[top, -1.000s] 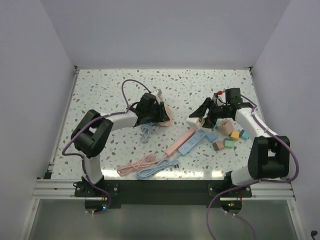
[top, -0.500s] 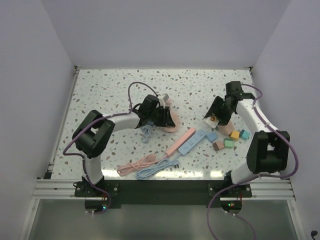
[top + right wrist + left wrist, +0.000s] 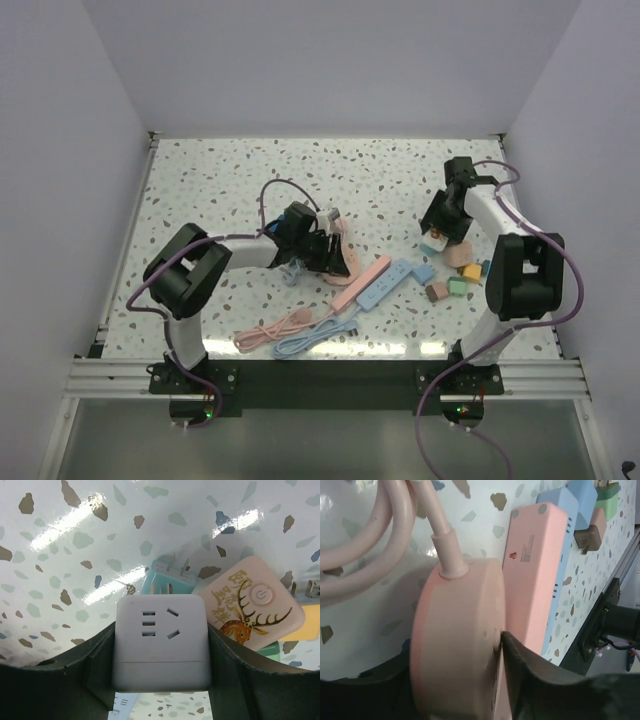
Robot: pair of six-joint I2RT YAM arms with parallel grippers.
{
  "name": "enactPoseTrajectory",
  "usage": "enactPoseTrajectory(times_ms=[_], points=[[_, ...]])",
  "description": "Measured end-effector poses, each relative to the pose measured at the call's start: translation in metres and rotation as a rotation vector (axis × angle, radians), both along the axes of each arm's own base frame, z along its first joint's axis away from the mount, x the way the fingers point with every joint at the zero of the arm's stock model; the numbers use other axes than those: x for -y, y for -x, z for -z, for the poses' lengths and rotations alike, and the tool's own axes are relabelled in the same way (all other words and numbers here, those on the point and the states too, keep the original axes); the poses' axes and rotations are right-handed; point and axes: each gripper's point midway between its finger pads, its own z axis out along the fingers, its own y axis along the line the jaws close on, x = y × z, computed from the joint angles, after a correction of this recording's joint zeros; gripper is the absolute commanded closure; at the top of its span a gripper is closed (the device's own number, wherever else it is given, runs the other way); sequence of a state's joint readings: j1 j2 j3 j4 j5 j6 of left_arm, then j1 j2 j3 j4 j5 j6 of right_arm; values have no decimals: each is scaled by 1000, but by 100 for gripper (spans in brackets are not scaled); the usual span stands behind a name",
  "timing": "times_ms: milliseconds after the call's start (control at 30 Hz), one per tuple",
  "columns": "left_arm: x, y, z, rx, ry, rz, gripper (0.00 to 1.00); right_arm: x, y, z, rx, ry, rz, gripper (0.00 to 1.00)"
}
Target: Pull the plug off the socket
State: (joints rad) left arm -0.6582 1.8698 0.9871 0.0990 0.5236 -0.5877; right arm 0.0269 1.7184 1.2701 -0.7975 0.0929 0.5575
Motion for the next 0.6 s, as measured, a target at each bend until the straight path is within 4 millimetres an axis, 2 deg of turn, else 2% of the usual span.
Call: enactPoseTrajectory(times_ms=[100,133,167,233,267,367,533,600], points=[[-4,6,2,-8,-8,7,23,6,-5,1,1,33,10,88],[-4,6,-2,5,-10,3,19,8,-6,1,1,46,14,78],[-5,5,-5,12,-14,-2,13,10,-7,1,2,55,18,74],[-9,6,-7,21,-31,-12,9,13,-10,1,7,74,24,68],[-11,6,-8,24,-41,-18,8,15,-11,1,7,81,26,57],[-20,7,-13,34,-77,-39,4,18,-14,3,2,98,31,42],[-34,1,-39,90,-117,-99,0,19,-20,-4,18,103,32,29],[-36,-7,-57,131,-121,-131,0,18,-24,-10,35,101,31,23]])
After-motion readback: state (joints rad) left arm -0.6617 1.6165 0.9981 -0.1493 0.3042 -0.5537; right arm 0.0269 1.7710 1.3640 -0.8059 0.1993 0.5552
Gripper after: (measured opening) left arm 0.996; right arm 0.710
